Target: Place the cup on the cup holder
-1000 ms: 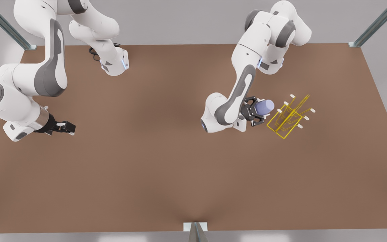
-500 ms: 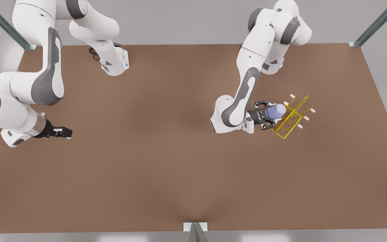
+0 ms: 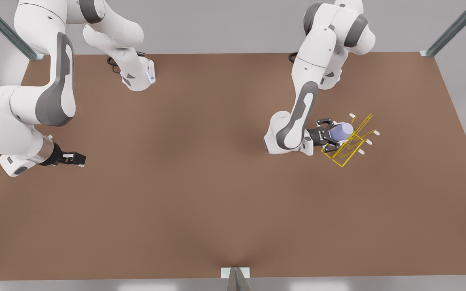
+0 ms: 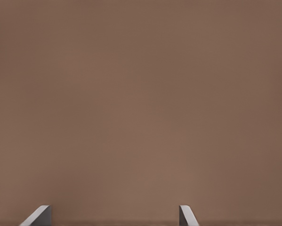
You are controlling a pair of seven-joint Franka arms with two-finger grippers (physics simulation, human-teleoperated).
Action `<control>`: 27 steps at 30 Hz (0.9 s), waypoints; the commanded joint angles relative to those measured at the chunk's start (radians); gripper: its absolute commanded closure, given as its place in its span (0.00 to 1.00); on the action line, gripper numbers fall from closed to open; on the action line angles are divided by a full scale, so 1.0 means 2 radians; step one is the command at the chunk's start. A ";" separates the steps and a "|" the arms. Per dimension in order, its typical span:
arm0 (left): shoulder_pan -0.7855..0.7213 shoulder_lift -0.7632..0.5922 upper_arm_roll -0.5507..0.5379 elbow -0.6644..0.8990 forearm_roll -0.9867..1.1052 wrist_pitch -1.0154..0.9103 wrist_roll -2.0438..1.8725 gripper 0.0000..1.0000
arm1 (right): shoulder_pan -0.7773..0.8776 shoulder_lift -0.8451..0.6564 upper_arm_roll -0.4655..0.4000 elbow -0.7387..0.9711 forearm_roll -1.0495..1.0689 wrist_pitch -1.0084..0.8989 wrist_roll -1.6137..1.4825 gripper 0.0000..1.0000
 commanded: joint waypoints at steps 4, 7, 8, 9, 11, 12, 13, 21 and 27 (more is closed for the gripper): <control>-0.001 -0.011 0.000 -0.019 0.002 0.010 -0.062 0.16 | 0.004 -0.002 0.001 0.002 0.002 -0.015 0.005 0.00; -0.001 -0.013 0.000 -0.026 0.002 0.010 -0.069 0.16 | 0.006 -0.001 0.004 0.012 -0.001 -0.021 0.036 0.00; -0.001 -0.013 0.000 -0.032 0.002 0.010 -0.073 0.16 | 0.006 -0.001 0.004 0.012 -0.002 -0.021 0.036 0.00; -0.001 -0.013 0.000 -0.033 0.003 0.012 -0.076 0.16 | 0.006 -0.001 0.005 0.011 -0.005 -0.021 0.036 0.00; -0.001 -0.013 0.000 -0.042 0.009 0.022 -0.081 0.16 | 0.006 -0.001 0.005 0.011 -0.005 -0.021 0.037 0.00; 0.001 -0.013 0.000 -0.044 0.010 0.024 -0.084 0.16 | 0.006 -0.001 0.005 0.011 -0.005 -0.021 0.038 0.00; 0.001 -0.013 0.000 -0.044 0.010 0.025 -0.085 0.16 | 0.006 -0.002 0.005 0.011 -0.005 -0.021 0.037 0.00; 0.002 -0.012 0.001 -0.045 0.014 0.023 -0.082 0.00 | 0.006 -0.002 0.005 0.011 -0.005 -0.022 0.036 0.00; -0.001 -0.057 -0.004 -0.036 0.005 0.010 -0.039 0.00 | 0.006 -0.001 0.005 0.011 -0.005 -0.022 0.036 0.00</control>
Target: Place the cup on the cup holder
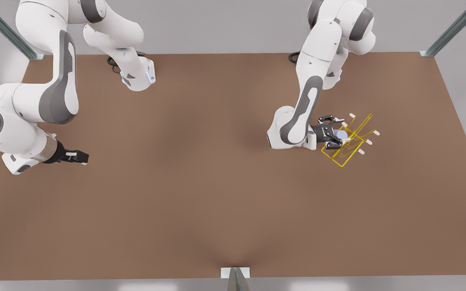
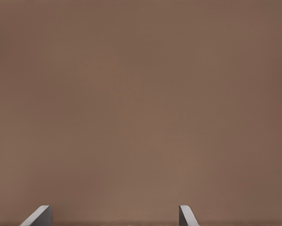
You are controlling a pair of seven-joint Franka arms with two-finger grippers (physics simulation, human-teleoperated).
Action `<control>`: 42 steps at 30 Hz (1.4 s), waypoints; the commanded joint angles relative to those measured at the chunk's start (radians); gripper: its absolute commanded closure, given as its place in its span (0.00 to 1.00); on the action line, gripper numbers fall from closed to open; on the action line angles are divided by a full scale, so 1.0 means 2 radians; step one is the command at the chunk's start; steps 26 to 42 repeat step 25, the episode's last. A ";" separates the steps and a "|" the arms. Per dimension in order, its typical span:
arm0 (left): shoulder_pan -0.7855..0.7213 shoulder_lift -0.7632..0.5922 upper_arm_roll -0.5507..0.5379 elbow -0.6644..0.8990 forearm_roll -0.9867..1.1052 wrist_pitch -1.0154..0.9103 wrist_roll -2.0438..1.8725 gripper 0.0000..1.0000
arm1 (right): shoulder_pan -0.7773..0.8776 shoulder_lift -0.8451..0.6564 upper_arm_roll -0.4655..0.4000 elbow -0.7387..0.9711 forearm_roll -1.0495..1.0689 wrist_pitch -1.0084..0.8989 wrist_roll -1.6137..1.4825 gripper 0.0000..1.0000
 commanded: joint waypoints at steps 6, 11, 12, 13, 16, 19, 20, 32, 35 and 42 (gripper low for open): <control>0.100 -0.160 0.017 0.293 -0.431 -0.012 0.602 0.00 | -0.002 0.000 -0.002 0.000 0.000 0.002 0.007 0.00; 0.307 -0.109 0.021 0.289 -0.597 0.035 1.458 0.00 | -0.003 0.000 -0.002 0.000 0.000 0.010 0.006 0.00; 0.307 -0.098 0.021 0.289 -0.618 0.074 1.410 0.00 | -0.003 0.000 -0.002 0.000 0.000 0.010 0.006 0.00; 0.307 -0.093 0.018 0.293 -0.604 0.101 1.406 0.00 | -0.003 0.000 -0.002 0.000 0.000 0.010 0.006 0.00; 0.302 -0.083 0.013 0.305 -0.584 0.146 1.407 0.00 | -0.004 0.000 -0.002 0.000 0.000 0.010 0.006 0.00; 0.302 -0.065 0.014 0.310 -0.583 0.182 1.409 0.00 | -0.003 0.000 -0.002 0.000 0.000 0.010 0.006 0.00; 0.302 -0.060 0.014 0.311 -0.582 0.182 1.408 0.00 | -0.002 0.000 -0.002 0.000 0.000 0.010 0.006 0.00; 0.300 -0.059 0.011 0.312 -0.583 0.182 1.406 0.00 | -0.001 0.000 -0.002 0.000 -0.003 0.010 0.008 0.00; 0.300 -0.059 0.011 0.312 -0.583 0.182 1.406 0.00 | -0.001 0.000 -0.002 0.000 -0.003 0.010 0.008 0.00; 0.300 -0.059 0.011 0.312 -0.583 0.182 1.406 0.00 | -0.001 0.000 -0.002 0.000 -0.003 0.010 0.008 0.00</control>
